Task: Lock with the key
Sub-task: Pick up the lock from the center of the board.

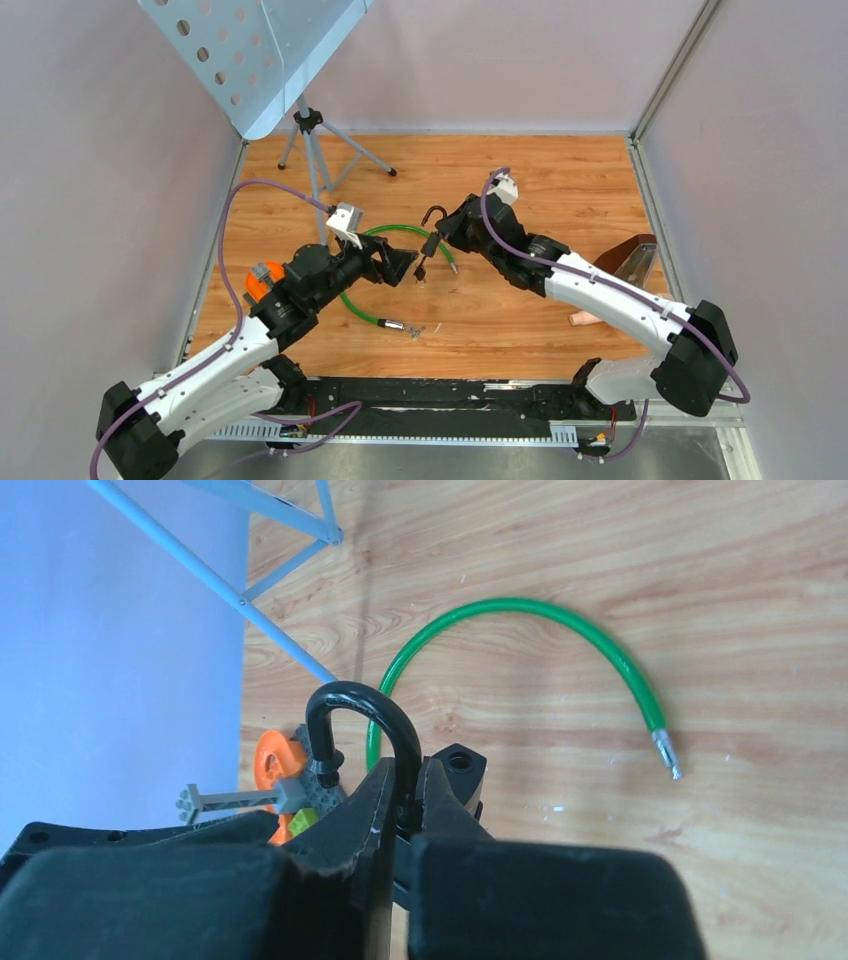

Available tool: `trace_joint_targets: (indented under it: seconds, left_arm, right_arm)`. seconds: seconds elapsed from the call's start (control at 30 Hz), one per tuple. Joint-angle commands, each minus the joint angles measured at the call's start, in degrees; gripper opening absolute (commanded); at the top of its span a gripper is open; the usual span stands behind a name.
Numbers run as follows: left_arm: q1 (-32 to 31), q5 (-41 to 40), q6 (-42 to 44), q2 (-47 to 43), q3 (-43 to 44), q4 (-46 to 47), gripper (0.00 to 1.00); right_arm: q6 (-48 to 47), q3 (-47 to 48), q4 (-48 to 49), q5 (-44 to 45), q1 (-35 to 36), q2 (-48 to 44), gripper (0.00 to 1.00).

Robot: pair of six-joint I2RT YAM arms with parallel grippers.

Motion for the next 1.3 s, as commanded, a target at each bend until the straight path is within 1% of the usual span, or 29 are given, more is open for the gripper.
trace_joint_targets:
  seconds: [0.0, 0.07, 0.17, 0.27, 0.4, 0.53, 0.7, 0.97, 1.07, 1.2, 1.27]
  left_arm:
    - [-0.5, 0.9, 9.9, 2.3, -3.4, 20.4, 0.97]
    - [-1.5, 0.9, 14.3, 4.1, -4.0, 24.5, 0.96]
    - [-4.3, 1.9, 23.1, 6.1, -4.2, 27.7, 0.96]
    - [-5.5, 2.5, 26.3, 8.0, -4.5, 30.3, 0.94]
    - [-5.6, 4.3, 24.6, 9.9, -4.2, 33.3, 0.90]
    - [-5.6, 3.5, 22.7, 12.3, -4.1, 33.9, 0.82]
    - [-5.6, 1.9, 21.3, 13.6, -4.4, 34.3, 0.78]
    - [-5.6, 3.0, 20.3, 15.0, -4.3, 35.6, 0.68]
    - [-5.6, 4.4, 20.5, 15.8, -4.7, 38.5, 0.60]
    - [-5.7, 5.4, 20.7, 16.8, -4.3, 39.6, 0.55]
    - [-5.8, 5.0, 20.9, 17.0, -4.4, 39.8, 0.51]
  right_arm:
    - [15.3, 6.5, -6.0, 0.0, -0.1, -1.6, 0.00]
    - [18.8, 7.6, -7.9, -1.3, 0.0, -1.6, 0.00]
    - [24.6, 7.4, -9.2, -2.9, -0.2, -2.4, 0.00]
    - [27.6, 7.2, -9.2, -4.0, -0.2, -3.2, 0.00]
    - [30.4, 7.2, -9.2, -4.9, -0.5, -3.8, 0.00]
    - [32.3, 7.6, -9.2, -5.6, -1.0, -4.7, 0.00]
    - [32.3, 8.7, -9.2, -5.8, -1.3, -5.6, 0.00]
    - [34.3, 8.1, -9.0, -7.0, -1.6, -7.0, 0.00]
    - [34.4, 8.3, -8.8, -8.4, -2.0, -6.9, 0.00]
    - [34.7, 9.1, -8.9, -9.8, -2.7, -6.9, 0.00]
    - [34.8, 9.2, -8.8, -9.9, -2.8, -7.0, 0.00]
